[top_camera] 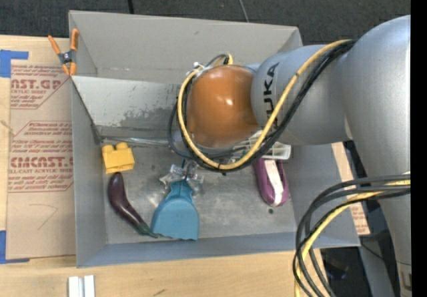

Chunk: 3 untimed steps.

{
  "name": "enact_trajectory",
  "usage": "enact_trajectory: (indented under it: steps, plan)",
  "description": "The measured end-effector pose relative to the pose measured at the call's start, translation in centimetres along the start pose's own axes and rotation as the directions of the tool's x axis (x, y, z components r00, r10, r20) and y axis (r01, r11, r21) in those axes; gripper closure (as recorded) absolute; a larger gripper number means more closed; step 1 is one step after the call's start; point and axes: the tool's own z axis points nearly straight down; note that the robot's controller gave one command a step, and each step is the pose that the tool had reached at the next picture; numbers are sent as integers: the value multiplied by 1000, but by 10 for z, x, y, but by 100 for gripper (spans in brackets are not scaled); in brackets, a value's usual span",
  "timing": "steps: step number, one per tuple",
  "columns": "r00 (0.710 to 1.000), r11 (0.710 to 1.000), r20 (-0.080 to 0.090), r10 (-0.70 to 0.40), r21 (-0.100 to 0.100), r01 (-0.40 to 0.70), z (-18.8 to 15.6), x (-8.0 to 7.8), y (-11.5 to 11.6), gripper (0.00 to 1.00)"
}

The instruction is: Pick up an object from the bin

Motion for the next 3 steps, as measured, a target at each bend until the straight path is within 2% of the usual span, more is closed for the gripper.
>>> enact_trajectory:
  steps: [1,3]
  plan:
    - [1000,1000,-4,0,-6,0,-13,1,2,100]
    - [1000,1000,-2,1,-4,-1,-55,-1,1,100]
